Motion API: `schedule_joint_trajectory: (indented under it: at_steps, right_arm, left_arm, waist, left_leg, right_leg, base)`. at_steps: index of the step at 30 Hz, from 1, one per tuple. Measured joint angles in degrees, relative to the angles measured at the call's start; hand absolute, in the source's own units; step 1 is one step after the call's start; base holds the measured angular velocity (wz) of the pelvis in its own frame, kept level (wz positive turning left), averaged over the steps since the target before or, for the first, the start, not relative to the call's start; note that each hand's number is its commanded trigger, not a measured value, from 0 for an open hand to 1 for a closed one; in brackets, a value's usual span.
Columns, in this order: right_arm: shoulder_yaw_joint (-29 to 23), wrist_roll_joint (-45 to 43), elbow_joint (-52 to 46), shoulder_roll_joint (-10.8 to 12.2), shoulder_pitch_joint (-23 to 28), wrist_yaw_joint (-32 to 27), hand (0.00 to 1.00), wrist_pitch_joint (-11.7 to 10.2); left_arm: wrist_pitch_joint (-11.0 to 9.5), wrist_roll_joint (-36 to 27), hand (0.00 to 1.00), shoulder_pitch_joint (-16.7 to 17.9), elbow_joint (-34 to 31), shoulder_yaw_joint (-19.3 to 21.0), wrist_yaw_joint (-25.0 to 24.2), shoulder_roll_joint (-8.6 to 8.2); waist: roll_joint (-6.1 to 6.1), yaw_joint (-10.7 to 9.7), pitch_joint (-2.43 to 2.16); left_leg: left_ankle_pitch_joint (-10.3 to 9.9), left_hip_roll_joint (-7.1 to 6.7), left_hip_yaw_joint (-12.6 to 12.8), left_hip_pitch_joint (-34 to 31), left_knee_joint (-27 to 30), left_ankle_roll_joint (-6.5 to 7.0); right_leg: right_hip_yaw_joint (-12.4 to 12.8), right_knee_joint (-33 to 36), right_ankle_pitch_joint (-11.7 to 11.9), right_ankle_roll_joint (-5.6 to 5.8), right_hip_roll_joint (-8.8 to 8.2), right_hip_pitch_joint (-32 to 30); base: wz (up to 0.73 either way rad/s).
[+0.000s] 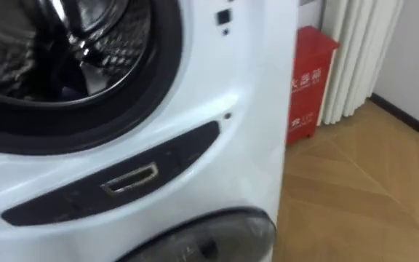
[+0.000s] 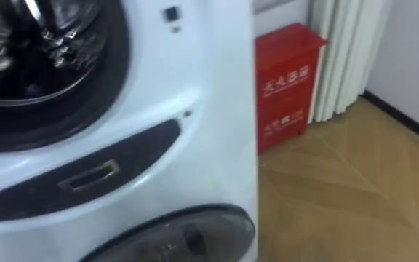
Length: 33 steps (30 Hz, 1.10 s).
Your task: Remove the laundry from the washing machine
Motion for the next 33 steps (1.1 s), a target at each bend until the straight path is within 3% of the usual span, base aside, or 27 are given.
schedule_joint_trajectory:
  at_steps: [3, 4, 8, 14, 23, 26, 33]
  right_arm:
    - [0.8, 0.3, 0.5, 0.9, -0.4, 0.4, 0.00, 1.4]
    - [1.3, 0.3, 0.8, 1.1, -0.6, 0.6, 0.00, 1.7]
    - [1.8, -0.2, 2.6, 2.1, -1.6, 1.2, 0.00, 2.1]
    - [2.5, -6.6, 4.7, 2.9, -3.1, 3.7, 0.00, 3.7]
    - [9.2, -15.0, 7.0, 3.2, -4.9, 6.4, 0.00, 4.6]
    - [9.5, -15.0, 7.1, 3.3, -4.8, 6.4, 0.00, 6.0]
    - [9.7, -15.0, 7.1, 3.3, -4.8, 6.6, 0.00, 6.7]
  left_arm:
    - [0.0, 0.0, 0.00, -0.9, 0.0, 0.0, 1.1, -0.13]
    - [0.1, 0.0, 0.00, -1.3, 0.3, 0.0, 1.4, -0.23]
    - [0.1, 0.1, 0.00, -1.4, 1.7, 1.1, 2.4, -0.32]
    - [0.9, 0.1, 0.00, -1.4, 2.3, 3.7, 2.9, -0.58]
    - [2.2, 0.1, 0.00, -1.6, 2.4, 6.9, 3.2, -1.14]
    - [2.6, 0.1, 0.00, -1.6, 2.3, 7.9, 4.0, -1.27]
    - [3.4, 0.0, 0.00, -1.5, 2.7, 10.1, 4.1, -1.64]
  waist:
    - [-1.68, 1.2, 0.04]
    - [-2.55, 1.8, 0.25]
    - [-4.15, 3.3, 0.15]
    - [-4.79, 4.9, 0.29]
    - [-5.64, 8.4, 0.15]
    - [-5.91, 9.5, 0.14]
    - [-5.86, 10.6, 0.19]
  left_leg:
    - [0.1, 0.04, -1.7, 0.0, 0.1, 0.16]
    - [0.1, 0.11, -2.1, 0.4, 0.0, 0.16]
    - [0.1, 0.75, -3.7, 1.8, -0.1, 0.16]
    - [0.1, 1.20, -7.5, 2.4, -0.1, 0.16]
    - [0.1, 1.58, -9.3, 2.8, -0.1, 0.16]
    - [0.1, 1.86, -10.1, 3.4, -0.1, 0.15]
    - [0.1, 2.08, -10.9, 4.7, 0.0, 0.15]
  right_leg:
    - [-1.8, -0.5, -0.1, 0.08, -0.73, 1.1]
    - [-2.2, -1.3, 0.0, 0.13, -0.81, 1.9]
    - [-4.0, -4.2, 0.3, 0.33, -0.91, 5.4]
    - [-6.7, -8.0, 1.1, 0.52, -1.06, 9.3]
    - [-8.8, -10.5, 1.2, 0.55, -1.14, 11.9]
    - [-9.4, -11.5, 1.2, 0.51, -0.95, 13.2]
    - [-9.4, -12.3, 1.2, 0.45, -0.76, 15.2]
  base:
    - [0.33]
    - [0.26]
    - [0.25]
    - [0.29]
    - [0.13]
    - [0.12]
    - [0.04]
